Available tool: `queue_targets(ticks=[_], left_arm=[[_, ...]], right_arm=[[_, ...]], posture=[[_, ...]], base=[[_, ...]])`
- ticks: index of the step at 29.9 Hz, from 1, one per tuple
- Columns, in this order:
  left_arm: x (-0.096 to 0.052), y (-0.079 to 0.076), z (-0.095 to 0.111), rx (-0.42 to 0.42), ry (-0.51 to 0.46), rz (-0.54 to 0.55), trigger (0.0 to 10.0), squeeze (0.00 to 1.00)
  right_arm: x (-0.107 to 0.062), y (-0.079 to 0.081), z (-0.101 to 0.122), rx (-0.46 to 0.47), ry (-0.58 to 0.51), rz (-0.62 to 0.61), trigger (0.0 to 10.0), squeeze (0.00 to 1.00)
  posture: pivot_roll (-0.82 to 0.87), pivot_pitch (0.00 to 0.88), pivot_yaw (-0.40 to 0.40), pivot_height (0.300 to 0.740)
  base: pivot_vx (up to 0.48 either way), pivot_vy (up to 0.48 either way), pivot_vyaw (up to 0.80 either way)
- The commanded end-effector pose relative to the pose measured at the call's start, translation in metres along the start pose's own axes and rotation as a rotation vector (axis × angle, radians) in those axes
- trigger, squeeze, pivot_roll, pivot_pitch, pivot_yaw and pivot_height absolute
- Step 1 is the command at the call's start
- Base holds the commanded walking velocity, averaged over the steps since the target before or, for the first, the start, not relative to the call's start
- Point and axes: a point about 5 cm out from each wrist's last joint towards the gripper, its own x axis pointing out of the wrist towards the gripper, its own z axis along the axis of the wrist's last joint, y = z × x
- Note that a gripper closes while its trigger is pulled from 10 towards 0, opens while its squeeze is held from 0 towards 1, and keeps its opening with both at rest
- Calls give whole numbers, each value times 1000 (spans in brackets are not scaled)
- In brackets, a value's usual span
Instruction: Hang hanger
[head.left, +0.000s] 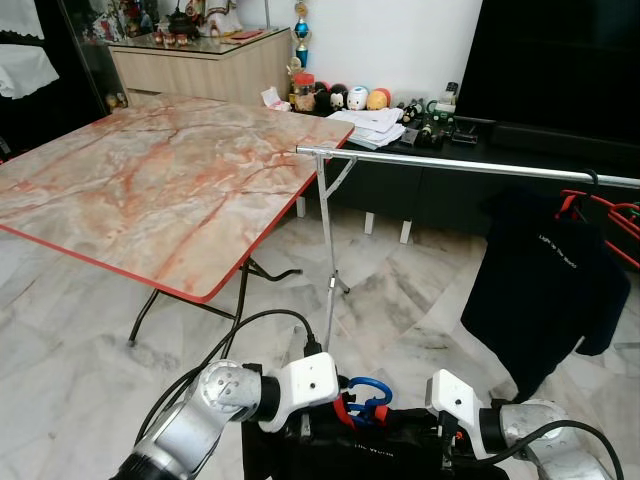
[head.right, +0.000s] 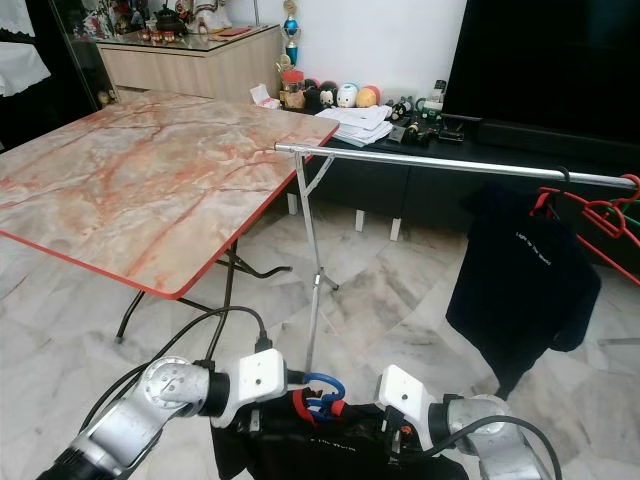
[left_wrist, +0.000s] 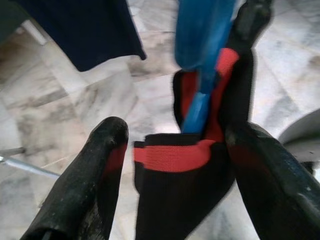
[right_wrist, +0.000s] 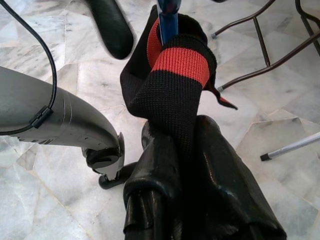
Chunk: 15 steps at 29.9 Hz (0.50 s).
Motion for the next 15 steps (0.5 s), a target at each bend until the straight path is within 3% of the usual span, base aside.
queue_targets(ticks=[1, 9, 15], left_arm=[[-2, 4, 2, 15, 10, 12, 10000, 0], [0, 3, -8, 16, 58, 9, 10000, 0], [4, 0, -13, -47, 48, 16, 10000, 0]], right_arm=[[-3, -2, 7, -18, -32, -4, 10000, 0], [-3, -1, 13, -15, -54, 1, 10000, 0], [-4, -1, 19, -22, -73, 16, 10000, 0]], posture=[[115, 0, 48, 740], [116, 0, 45, 740], [112, 0, 42, 740]], base=[[0, 0, 0], [0, 0, 0], [0, 0, 0]])
